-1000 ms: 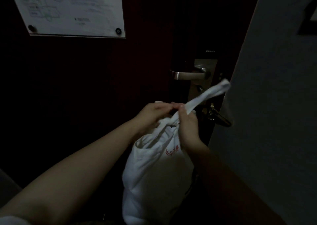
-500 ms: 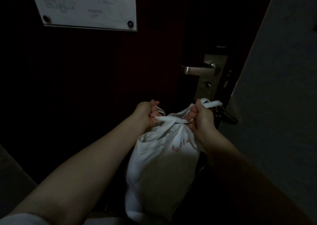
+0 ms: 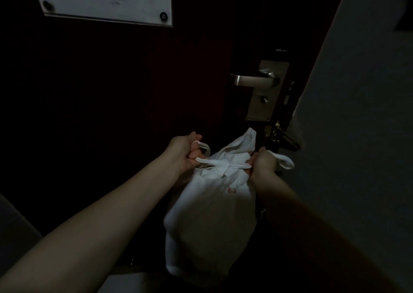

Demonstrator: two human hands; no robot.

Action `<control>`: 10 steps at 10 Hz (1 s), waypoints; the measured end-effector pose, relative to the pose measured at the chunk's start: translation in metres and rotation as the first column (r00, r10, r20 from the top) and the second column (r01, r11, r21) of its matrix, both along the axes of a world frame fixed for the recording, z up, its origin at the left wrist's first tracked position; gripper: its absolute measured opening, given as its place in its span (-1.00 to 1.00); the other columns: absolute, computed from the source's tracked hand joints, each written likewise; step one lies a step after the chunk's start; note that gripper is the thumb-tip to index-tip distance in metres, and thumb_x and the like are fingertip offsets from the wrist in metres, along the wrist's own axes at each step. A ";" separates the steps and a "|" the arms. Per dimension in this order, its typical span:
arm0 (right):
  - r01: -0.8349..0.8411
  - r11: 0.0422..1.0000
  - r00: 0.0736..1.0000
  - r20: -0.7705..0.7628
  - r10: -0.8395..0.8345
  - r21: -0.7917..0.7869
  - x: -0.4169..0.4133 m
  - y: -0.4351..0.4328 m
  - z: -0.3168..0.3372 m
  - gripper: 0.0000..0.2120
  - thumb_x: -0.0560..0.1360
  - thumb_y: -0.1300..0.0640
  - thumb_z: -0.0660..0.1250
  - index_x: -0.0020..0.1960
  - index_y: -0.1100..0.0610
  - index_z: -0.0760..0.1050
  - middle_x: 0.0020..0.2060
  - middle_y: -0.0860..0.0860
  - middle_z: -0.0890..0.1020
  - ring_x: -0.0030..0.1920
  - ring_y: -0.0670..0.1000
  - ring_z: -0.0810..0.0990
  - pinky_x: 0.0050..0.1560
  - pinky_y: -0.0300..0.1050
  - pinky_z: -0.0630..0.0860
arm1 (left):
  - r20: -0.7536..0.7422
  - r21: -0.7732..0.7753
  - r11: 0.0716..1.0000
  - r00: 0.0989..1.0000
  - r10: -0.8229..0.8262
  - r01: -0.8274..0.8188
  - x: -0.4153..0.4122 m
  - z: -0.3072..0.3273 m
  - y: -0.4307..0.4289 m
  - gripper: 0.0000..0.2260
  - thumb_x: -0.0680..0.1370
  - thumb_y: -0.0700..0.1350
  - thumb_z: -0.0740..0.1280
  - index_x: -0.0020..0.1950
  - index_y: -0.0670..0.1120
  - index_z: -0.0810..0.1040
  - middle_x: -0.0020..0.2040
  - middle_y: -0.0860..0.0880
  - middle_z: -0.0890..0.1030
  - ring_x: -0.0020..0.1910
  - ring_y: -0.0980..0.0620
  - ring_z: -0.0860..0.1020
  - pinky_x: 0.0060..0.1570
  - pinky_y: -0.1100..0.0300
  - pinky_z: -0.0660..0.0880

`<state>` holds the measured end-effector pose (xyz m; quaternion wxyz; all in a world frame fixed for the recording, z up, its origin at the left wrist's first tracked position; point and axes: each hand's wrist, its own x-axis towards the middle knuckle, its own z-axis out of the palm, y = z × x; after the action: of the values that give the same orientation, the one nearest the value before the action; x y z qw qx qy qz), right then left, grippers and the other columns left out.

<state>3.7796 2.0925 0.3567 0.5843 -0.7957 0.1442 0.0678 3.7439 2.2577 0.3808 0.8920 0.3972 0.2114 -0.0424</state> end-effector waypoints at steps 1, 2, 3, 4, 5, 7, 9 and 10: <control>-0.192 0.588 0.951 -0.002 0.308 -0.786 -0.003 0.010 -0.011 -0.49 0.62 -0.01 0.08 0.51 0.12 0.09 0.47 0.14 0.21 0.44 0.16 0.19 0.41 -0.02 0.11 | 0.027 0.064 0.998 0.999 -0.030 0.028 -0.023 0.009 0.003 -0.74 0.65 -0.11 0.06 -0.21 -0.13 0.32 -0.63 0.04 0.22 -0.71 0.14 0.11 -0.64 0.37 0.09; -0.129 0.722 0.981 0.020 0.193 -0.680 0.004 0.021 -0.016 -0.56 0.64 0.04 0.04 0.48 0.16 0.15 0.44 0.14 0.26 0.41 0.12 0.25 0.37 -0.07 0.19 | 0.049 0.149 0.986 0.995 -0.085 0.077 -0.043 0.016 0.010 -0.72 0.66 -0.10 0.04 -0.23 -0.13 0.31 -0.62 0.04 0.23 -0.70 0.15 0.10 -0.58 0.33 0.00; 0.151 0.922 0.986 0.011 -0.165 0.356 0.001 0.037 -0.012 -0.65 0.65 0.09 0.02 0.28 0.27 0.40 0.21 0.30 0.48 -0.15 -0.07 0.54 -0.17 -0.23 0.49 | 0.086 0.257 0.965 0.993 -0.082 0.057 -0.050 0.019 0.015 -0.73 0.66 -0.14 0.03 -0.19 -0.16 0.36 -0.61 0.04 0.24 -0.69 0.15 0.12 -0.60 0.35 0.05; 0.098 0.866 0.979 0.110 -0.173 0.491 -0.008 0.040 -0.004 -0.62 0.63 0.00 0.08 -0.06 0.24 0.54 -0.33 0.12 0.54 -0.42 -0.08 0.46 -0.38 -0.21 0.40 | 0.212 0.453 0.885 0.977 0.007 -0.105 -0.045 0.023 0.017 -0.77 0.65 -0.20 0.02 0.07 -0.23 0.45 -0.56 0.02 0.32 -0.64 0.14 0.21 -0.57 0.29 0.21; -0.112 0.920 0.940 0.340 -0.025 0.375 -0.011 0.034 0.027 -0.61 0.63 -0.06 0.07 0.02 0.17 0.56 -0.21 0.01 0.62 -0.18 -0.08 0.60 -0.19 -0.25 0.51 | 0.363 0.566 0.777 0.930 0.064 -0.274 -0.034 0.042 0.026 -0.76 0.66 -0.19 0.05 0.29 -0.13 0.38 -0.31 -0.09 0.53 -0.60 0.14 0.34 -0.52 0.27 0.34; -0.157 0.984 0.826 0.558 0.084 0.086 0.000 0.028 0.079 -0.74 0.61 0.05 0.17 -0.07 0.18 0.54 -0.27 -0.02 0.56 -0.25 -0.11 0.53 -0.29 -0.27 0.40 | 0.508 0.631 0.670 0.861 0.024 -0.391 -0.025 0.083 0.040 -0.61 0.64 -0.23 0.04 0.45 0.01 0.23 -0.10 -0.09 0.57 -0.44 0.09 0.50 -0.40 0.23 0.47; -0.191 0.935 0.851 0.525 0.005 0.300 0.018 0.048 0.128 -0.96 0.54 0.19 0.28 -0.10 0.11 0.45 -0.34 0.04 0.51 -0.33 -0.04 0.50 -0.32 -0.22 0.45 | 0.611 0.729 0.494 0.776 -0.158 -0.474 -0.011 0.134 0.039 -0.69 0.60 -0.19 0.18 0.31 0.08 0.35 -0.18 -0.05 0.56 -0.32 0.07 0.57 -0.26 0.17 0.58; -0.308 0.871 0.865 0.493 0.089 0.383 0.024 0.058 0.154 -0.84 0.54 0.26 0.25 -0.16 0.11 0.31 -0.40 0.08 0.53 -0.50 -0.09 0.48 -0.50 -0.27 0.42 | 0.652 0.733 0.366 0.746 -0.135 -0.574 -0.003 0.149 0.040 -0.89 0.59 -0.23 0.20 0.02 -0.02 0.41 -0.22 -0.08 0.56 -0.32 0.07 0.56 -0.29 0.19 0.52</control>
<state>3.8035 2.1504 0.5106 0.7588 -0.6424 -0.1034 -0.0297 3.7411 2.2977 0.5301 0.5362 0.7705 -0.0498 0.3411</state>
